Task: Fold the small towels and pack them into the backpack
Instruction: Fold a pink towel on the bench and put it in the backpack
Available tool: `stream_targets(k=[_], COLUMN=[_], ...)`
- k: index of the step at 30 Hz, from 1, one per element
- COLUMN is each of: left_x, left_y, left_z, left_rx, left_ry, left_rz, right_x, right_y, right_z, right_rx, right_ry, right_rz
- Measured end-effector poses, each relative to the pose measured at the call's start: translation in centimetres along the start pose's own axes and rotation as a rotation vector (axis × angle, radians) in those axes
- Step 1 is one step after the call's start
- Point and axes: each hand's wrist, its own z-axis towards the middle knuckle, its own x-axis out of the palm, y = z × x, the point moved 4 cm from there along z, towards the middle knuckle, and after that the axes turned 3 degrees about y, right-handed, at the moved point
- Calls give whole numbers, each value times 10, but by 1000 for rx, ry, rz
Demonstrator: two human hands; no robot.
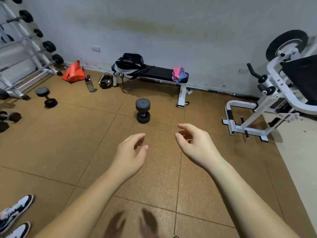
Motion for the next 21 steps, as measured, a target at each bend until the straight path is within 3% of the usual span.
stream_targets(k=[8,15,21], left_x=[9,-37,-59], left_y=[28,54,118], left_z=[197,354,522], left_rx=[-99,-169,-266], left_ry=[0,-35,-11], left_rz=[-73,-90,-153], right_x=[6,19,45], right_y=[-60,-40,-38], right_z=[210,409,586], right_rx=[76,17,8], right_ry=[33,129,184], right_rz=[114,143,87])
